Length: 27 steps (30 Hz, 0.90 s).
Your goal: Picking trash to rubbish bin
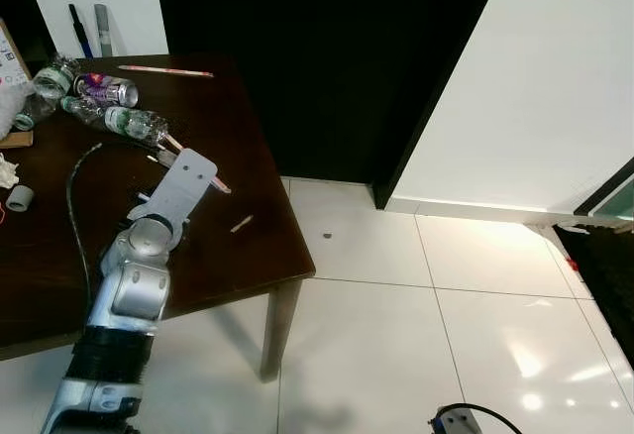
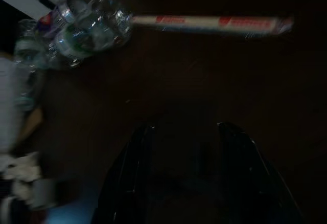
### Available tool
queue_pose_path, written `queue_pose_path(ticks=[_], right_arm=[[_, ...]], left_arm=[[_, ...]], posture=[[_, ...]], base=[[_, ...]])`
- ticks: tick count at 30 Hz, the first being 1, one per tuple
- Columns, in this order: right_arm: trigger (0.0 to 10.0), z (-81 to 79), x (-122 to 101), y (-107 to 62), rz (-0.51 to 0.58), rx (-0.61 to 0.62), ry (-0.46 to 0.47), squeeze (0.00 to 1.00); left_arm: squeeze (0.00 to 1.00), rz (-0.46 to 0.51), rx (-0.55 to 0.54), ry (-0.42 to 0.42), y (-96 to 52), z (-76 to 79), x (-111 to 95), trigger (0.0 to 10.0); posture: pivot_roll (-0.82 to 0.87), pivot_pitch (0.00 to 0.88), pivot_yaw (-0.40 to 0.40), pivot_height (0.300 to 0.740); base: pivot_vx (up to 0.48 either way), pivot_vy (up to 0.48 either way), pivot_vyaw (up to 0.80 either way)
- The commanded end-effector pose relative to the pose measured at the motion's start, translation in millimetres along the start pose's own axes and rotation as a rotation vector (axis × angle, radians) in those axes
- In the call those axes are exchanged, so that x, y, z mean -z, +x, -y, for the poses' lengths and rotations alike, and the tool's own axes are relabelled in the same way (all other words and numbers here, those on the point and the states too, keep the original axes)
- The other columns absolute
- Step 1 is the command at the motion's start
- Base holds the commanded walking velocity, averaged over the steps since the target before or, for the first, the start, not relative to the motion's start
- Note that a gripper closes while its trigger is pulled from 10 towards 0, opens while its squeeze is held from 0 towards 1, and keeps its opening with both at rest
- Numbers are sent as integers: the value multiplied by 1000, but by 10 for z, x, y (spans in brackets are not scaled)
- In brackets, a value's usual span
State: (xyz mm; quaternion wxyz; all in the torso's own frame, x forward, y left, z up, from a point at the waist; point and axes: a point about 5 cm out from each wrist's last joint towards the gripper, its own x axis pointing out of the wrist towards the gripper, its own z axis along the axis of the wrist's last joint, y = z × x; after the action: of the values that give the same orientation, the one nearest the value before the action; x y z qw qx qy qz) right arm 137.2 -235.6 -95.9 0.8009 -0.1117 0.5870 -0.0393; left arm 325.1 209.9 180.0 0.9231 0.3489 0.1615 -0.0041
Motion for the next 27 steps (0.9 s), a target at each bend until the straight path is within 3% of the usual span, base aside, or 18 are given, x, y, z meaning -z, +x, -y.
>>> queue_pose_path(ticks=[1,8,12,18,19,20,21,23,27], right_arm=[[10000,26,84,-1,-25,5,1,0],[10000,30,84,-1,-24,6,-6,0],[10000,28,76,-1,-22,6,-10,0],[10000,23,57,-1,-19,4,-17,0],[10000,23,55,-1,-19,4,-19,0],[10000,23,51,-1,-18,4,-21,0],[10000,23,51,-1,-18,4,-21,0],[10000,23,45,-1,-18,4,-25,0],[10000,21,39,-1,-17,4,-24,0]], left_arm=[[0,-38,40,44,-64,-28,71,10000],[0,-35,120,24,-241,-249,89,10000],[0,-3,231,-1,-355,-236,28,10000],[0,67,398,27,-555,-318,-22,10000],[0,72,424,48,-586,-350,-8,10000],[0,83,453,124,-615,-400,34,10000],[0,83,453,124,-615,-400,34,10000],[0,30,523,204,-657,-450,178,10000],[0,-22,514,231,-635,-507,238,10000]], posture=[[212,127,-85,740],[216,125,-90,740],[217,124,-96,740],[217,124,-99,740],[217,124,-100,740],[221,124,-101,740],[221,124,-101,740],[221,125,-98,740],[216,126,-93,740]], base=[[0,0,0],[0,0,0],[0,0,0],[0,0,0],[0,0,0],[0,0,0],[0,0,0],[0,0,0],[0,0,0]])
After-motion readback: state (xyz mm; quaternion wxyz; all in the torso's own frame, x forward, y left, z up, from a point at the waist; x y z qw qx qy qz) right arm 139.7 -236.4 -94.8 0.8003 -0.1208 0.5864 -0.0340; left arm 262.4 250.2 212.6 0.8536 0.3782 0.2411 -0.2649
